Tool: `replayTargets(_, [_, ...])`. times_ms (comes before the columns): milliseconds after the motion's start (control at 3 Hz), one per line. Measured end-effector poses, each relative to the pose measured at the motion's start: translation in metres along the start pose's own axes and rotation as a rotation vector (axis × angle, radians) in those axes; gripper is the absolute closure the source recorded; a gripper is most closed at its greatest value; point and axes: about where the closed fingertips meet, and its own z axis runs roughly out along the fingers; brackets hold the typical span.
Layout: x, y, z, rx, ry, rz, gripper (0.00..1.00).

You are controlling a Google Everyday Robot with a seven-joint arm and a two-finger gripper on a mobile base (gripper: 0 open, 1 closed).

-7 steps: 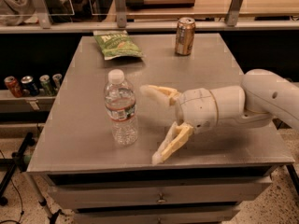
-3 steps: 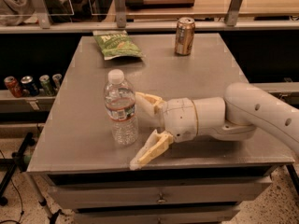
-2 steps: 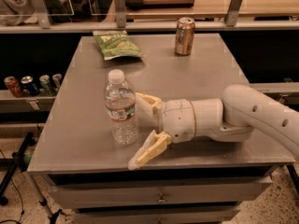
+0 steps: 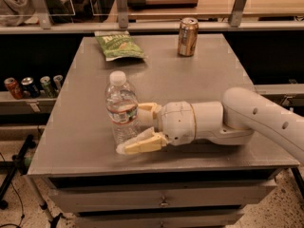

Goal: Move water bottle near green jalapeno chip bag

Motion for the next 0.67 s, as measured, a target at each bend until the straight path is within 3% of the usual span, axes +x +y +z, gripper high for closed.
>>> replayTargets(667, [-0.0006, -0.0023, -0.0009, -0.002, 0.002, -0.002, 0.83])
